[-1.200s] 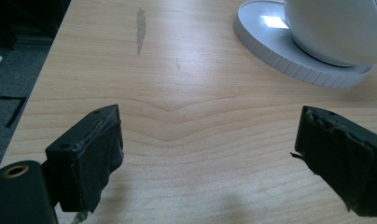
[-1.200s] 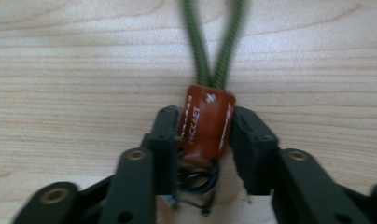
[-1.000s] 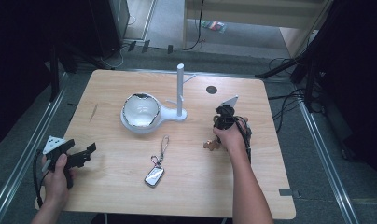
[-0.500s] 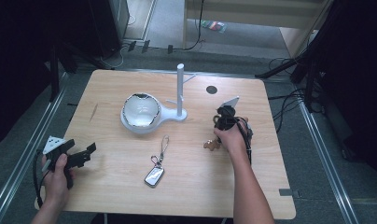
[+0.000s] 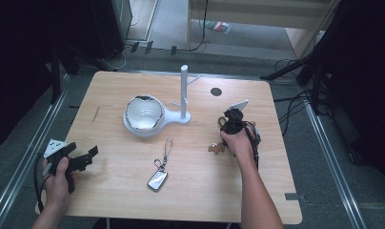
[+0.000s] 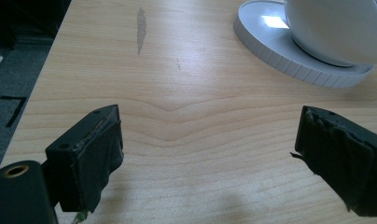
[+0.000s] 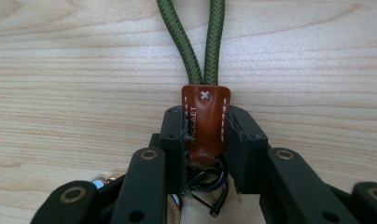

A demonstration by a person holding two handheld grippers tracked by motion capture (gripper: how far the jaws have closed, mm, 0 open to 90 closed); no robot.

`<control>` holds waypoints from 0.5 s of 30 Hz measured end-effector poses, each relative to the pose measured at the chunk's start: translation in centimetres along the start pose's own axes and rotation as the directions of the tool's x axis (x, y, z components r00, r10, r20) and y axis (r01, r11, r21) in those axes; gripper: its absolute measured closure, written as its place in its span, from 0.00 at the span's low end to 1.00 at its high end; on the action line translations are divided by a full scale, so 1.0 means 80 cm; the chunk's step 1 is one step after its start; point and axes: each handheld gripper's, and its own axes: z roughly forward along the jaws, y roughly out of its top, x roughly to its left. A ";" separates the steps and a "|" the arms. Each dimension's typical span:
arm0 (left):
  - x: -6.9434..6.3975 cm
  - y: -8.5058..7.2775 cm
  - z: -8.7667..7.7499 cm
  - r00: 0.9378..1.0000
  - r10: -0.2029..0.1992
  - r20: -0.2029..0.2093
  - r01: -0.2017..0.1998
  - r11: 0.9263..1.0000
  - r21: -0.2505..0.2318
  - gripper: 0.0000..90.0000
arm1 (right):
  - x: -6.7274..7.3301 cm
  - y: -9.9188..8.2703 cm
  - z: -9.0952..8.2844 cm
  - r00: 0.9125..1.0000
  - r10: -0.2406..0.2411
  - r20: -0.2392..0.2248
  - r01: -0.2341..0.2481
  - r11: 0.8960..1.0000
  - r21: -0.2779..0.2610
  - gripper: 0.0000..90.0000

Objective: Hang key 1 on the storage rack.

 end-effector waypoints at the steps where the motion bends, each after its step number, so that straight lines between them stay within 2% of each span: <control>1: 0.000 0.000 0.000 1.000 0.000 0.000 0.000 1.000 0.000 0.09 | 0.000 0.000 0.000 1.000 0.000 0.000 0.000 1.000 0.000 0.79; 6: 0.000 0.000 0.000 1.000 0.001 -0.001 -0.001 1.000 -0.001 0.09 | -0.004 -0.007 -0.004 1.000 -0.010 -0.012 0.009 1.000 -0.029 0.79; 11: 0.000 0.000 0.000 1.000 0.003 -0.002 -0.003 1.000 -0.001 0.09 | -0.003 -0.014 -0.018 0.999 -0.025 -0.043 0.021 0.995 -0.095 0.79; 12: 0.000 0.000 0.000 1.000 0.003 -0.002 -0.003 1.000 -0.001 0.09 | 0.000 -0.016 -0.025 0.997 -0.042 -0.059 0.034 0.991 -0.131 0.79; 13: 0.000 0.000 0.000 1.000 0.003 -0.002 -0.003 1.000 -0.001 0.09 | 0.000 -0.016 -0.025 0.997 -0.042 -0.059 0.034 0.991 -0.131 0.79; 15: 0.000 0.000 0.000 1.000 0.003 -0.002 -0.003 1.000 -0.001 0.09 | 0.004 -0.019 -0.034 0.997 -0.050 -0.064 0.039 0.985 -0.166 0.79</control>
